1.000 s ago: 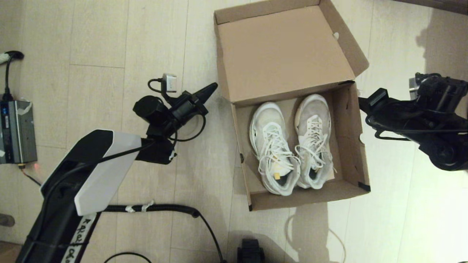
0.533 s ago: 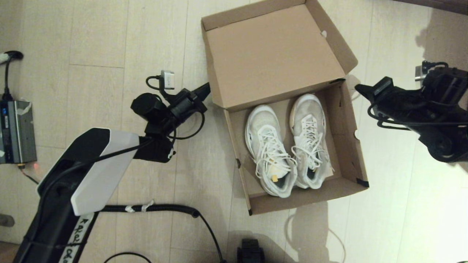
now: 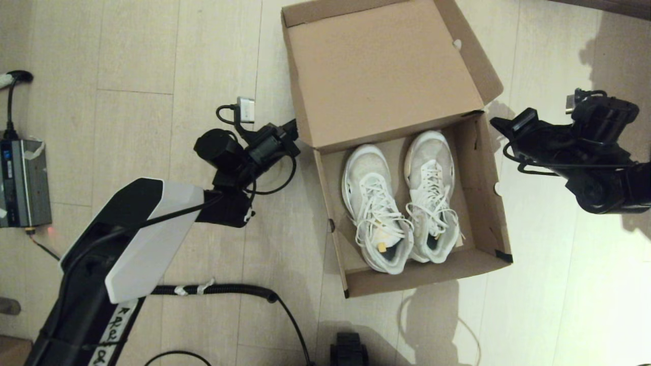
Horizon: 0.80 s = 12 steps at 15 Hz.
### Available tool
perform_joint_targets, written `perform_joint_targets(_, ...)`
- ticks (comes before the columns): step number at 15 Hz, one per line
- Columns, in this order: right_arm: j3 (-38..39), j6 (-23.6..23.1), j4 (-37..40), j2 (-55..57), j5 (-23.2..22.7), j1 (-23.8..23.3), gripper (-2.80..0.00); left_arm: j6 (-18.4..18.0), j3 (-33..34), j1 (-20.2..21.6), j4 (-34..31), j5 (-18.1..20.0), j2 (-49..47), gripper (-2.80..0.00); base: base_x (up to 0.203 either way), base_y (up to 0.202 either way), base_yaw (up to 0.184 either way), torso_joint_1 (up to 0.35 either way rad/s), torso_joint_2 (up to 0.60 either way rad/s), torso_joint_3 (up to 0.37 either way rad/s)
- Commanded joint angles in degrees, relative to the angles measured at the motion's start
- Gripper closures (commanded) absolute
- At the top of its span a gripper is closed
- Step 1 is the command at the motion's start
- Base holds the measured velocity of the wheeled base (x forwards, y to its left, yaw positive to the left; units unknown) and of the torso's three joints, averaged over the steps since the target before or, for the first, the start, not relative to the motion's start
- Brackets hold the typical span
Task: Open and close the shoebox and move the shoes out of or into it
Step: Close the shoe box
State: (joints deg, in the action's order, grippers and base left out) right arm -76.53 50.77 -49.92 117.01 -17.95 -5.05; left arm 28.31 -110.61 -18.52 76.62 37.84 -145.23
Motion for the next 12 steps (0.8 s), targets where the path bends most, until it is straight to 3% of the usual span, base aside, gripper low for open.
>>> perform_joint_targets(1, 1.9, 0.3, -0.4, 0.5, -0.5, 0.2, 0.00, 0.2, 0.0, -0.6, 0.5, 0.2, 0.4, 0.00, 0.000, 0.000, 0.000, 0.000, 0.00, 0.000)
perform_joint_targets(5, 4.9, 0.3, -1.5, 0.6, -1.6, 2.7, 0.00, 0.3, 0.0, -1.4, 0.5, 0.2, 1.1, 0.00, 0.000, 0.000, 0.000, 0.000, 0.00, 0.000)
perform_joint_targets(12, 5.9, 0.6, -2.1, 0.2, -1.6, 3.0, 0.00, 2.3, 0.0, -3.5, 1.8, 0.2, 3.6, 0.00, 0.000, 0.000, 0.000, 0.000, 0.00, 0.000)
